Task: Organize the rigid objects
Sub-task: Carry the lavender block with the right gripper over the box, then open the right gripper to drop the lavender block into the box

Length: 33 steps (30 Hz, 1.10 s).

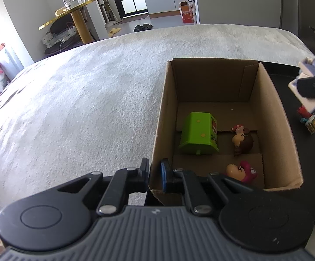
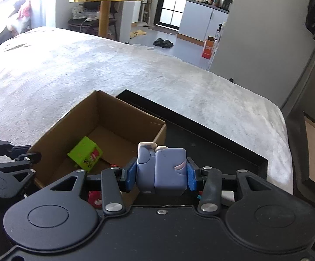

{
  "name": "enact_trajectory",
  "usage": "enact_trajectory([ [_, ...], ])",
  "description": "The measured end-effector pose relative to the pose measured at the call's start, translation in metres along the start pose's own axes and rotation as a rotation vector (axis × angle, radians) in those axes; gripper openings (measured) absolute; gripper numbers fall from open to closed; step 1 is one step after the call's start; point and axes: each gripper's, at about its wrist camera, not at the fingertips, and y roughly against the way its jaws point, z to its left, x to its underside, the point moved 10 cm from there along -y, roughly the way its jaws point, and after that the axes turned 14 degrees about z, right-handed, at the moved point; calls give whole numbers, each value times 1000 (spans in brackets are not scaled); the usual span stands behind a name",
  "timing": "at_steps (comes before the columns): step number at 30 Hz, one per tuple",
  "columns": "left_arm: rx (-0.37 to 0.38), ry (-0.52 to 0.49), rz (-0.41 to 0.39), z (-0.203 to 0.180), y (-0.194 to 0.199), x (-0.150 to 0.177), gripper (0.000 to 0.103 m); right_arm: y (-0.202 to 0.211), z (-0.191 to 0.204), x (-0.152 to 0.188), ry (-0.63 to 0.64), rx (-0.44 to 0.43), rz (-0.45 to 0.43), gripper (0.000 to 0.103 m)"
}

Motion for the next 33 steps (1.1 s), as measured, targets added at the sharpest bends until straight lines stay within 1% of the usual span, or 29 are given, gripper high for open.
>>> enact_trajectory([
  [8,13,6,0,1,0,1,10,2,23,-9,49,-21,-13,44],
  [14,21,14,2,2,1,2,10,-3,40,-12,93,-45,-6,44],
  [18,20,15,2,1,1,1,10,-5,52,-16,145,-58,-1,44],
  [23,25,19,0,2,1,1,10,-14,59,-24,212,-46,0,44],
  [27,30,18,-2,3,1,2,10,-22,58,-30,232,-31,-2,45],
  [29,27,18,-2,3,0,2,10,-23,57,-34,251,-6,-28,46],
  [30,27,18,-3,3,0,2,10,-22,57,-35,266,28,-38,49],
  [31,26,17,-5,2,0,2,10,-22,55,-35,278,58,-42,50],
  [32,29,15,-5,2,0,2,10,-22,54,-34,284,70,-42,50],
  [33,26,12,-7,1,0,2,10,-22,53,-33,279,61,-36,50],
])
